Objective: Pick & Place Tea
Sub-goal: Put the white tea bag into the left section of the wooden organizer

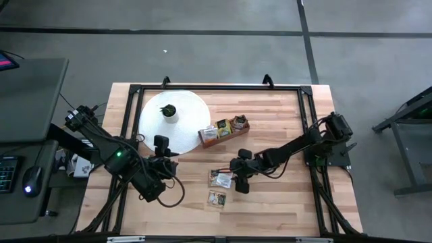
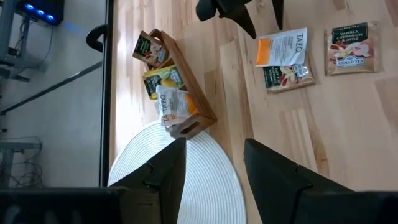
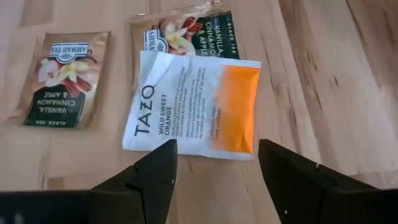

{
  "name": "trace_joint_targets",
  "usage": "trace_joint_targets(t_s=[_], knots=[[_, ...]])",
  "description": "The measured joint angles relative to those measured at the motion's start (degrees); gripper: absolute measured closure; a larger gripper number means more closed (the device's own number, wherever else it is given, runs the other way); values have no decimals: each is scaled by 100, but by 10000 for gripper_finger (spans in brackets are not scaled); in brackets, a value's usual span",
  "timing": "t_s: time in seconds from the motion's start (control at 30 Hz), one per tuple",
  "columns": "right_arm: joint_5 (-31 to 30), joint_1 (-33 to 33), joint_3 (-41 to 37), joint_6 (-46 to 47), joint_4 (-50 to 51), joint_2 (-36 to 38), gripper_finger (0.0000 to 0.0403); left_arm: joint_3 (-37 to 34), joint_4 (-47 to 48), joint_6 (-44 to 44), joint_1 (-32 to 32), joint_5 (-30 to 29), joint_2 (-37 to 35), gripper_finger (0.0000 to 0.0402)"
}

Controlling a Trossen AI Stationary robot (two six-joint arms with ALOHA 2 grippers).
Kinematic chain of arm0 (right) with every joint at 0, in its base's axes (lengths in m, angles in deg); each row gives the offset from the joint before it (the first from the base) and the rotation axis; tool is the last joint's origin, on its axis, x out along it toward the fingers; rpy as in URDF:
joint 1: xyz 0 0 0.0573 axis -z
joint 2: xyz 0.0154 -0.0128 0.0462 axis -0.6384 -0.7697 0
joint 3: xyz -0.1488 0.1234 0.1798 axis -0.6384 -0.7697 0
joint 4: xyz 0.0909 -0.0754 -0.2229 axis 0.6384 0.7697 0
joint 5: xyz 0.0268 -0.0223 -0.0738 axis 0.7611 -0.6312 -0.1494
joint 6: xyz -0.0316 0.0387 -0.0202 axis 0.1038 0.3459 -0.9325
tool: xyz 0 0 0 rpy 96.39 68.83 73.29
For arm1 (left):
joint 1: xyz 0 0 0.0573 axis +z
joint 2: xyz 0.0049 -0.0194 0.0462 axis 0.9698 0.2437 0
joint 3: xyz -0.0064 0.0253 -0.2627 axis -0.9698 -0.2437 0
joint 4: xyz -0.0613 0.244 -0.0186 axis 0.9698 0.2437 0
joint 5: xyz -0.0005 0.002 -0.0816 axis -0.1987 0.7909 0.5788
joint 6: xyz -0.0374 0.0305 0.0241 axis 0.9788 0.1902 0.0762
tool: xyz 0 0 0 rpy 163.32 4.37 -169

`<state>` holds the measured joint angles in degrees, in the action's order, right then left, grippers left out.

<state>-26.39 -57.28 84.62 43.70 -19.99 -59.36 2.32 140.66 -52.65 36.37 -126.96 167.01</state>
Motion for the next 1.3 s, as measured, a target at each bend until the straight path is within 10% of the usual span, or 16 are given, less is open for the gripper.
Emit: trace_joint_targets(t_s=[1.3], knots=[[-593, -790, 0, -628, -1276, -355, 183, -6, 7, 125, 0, -3, 0, 244]])
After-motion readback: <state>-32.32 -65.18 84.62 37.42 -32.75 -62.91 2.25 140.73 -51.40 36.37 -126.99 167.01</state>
